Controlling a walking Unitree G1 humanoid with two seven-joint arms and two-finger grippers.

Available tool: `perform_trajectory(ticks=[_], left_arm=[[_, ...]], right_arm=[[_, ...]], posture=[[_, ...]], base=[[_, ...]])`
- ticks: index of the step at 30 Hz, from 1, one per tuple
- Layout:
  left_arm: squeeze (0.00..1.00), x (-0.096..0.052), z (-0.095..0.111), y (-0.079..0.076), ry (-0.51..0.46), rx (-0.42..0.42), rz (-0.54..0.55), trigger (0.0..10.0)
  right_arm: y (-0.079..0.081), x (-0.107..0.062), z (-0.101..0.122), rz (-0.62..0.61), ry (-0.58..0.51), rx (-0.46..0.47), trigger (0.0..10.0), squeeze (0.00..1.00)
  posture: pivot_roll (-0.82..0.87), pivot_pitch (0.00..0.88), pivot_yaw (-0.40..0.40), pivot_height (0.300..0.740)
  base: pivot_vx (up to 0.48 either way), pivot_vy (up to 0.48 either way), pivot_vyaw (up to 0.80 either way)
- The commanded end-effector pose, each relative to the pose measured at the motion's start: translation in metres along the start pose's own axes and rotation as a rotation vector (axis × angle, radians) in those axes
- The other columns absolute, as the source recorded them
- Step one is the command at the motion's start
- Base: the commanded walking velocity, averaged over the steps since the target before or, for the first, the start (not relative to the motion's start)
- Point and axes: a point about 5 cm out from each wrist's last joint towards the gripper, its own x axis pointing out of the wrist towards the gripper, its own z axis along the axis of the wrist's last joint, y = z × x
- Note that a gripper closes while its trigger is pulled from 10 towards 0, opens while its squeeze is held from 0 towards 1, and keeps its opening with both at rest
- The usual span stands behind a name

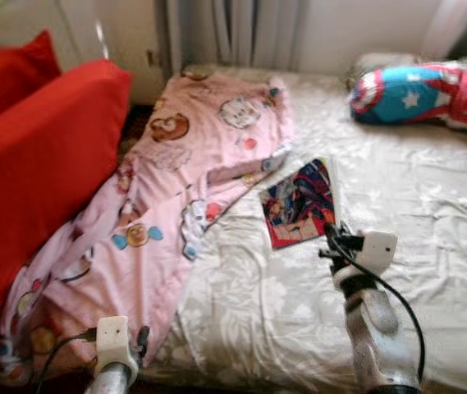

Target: Clean up the room

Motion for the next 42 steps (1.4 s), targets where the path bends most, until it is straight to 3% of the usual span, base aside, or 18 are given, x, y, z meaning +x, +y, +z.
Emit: perform_trajectory(ticks=[1,42], left_arm=[[0.00,-0.0057,-0.0098,0.0112,0.036,0.012,0.029,10.0],[0.00,-0.0057,-0.0099,0.0084,0.033,0.017,0.014,10.0]], right_arm=[[0.0039,0.0024,0.0104,0.004,-0.064,0.010,10.0,0.00],[0.0101,0.0019,0.0039,0.023,-0.040,0.014,10.0,0.00]], posture=[[-0.04,0.152,-0.071,0.740],[-0.04,0.171,-0.059,0.740]], base=[[0.000,-0.240,0.00],[0.000,-0.290,0.00]])
